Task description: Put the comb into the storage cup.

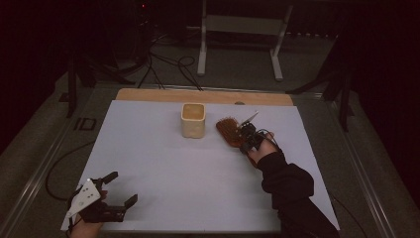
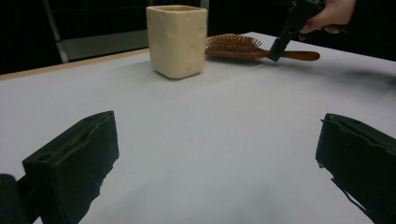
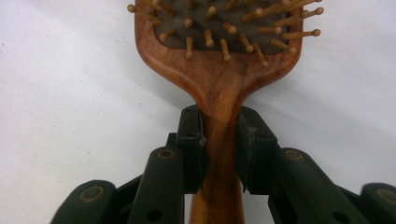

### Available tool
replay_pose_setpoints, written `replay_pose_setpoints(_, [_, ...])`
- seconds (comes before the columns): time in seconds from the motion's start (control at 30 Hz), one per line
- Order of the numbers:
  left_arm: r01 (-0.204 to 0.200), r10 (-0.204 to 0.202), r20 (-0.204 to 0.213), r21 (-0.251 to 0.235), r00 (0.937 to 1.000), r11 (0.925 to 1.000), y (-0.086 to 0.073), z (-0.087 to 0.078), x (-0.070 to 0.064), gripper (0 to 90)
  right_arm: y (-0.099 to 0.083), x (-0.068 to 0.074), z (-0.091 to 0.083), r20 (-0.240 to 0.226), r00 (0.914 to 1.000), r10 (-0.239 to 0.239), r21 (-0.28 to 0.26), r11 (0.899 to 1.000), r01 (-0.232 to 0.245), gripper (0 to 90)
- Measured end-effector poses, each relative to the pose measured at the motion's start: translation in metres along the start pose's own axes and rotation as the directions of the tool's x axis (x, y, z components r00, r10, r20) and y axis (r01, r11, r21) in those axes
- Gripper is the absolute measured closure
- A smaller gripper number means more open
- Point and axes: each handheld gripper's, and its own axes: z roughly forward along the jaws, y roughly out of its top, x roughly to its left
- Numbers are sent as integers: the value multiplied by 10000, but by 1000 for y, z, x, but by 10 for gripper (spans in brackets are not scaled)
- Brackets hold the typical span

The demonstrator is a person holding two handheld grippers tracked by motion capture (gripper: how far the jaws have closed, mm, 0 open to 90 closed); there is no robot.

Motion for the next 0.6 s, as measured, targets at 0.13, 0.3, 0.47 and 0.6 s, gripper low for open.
replay_pose_setpoints(0.13, [-23, 23, 9, -25, 10000, 10000, 0, 0, 0, 0, -4, -3, -3, -42, 10000, 21, -328, 9995, -22, 732])
replay_pose_setpoints(0.3, [-8, 8, 1, -28, 10000, 10000, 0, 0, 0, 0, -8, -6, -11, -62, 10000, -7, -740, 9973, 2, 732])
replay_pose_setpoints(0.47, [11, -11, 6, -9, 10000, 10000, 0, 0, 0, 0, -12, -10, -20, -205, 9997, -113, -981, 9951, 92, 732])
replay_pose_setpoints(0.6, [11, -11, -8, 15, 10000, 10000, 0, 0, 0, 0, -17, -12, -24, -248, 9993, -273, -1114, 9935, 244, 732])
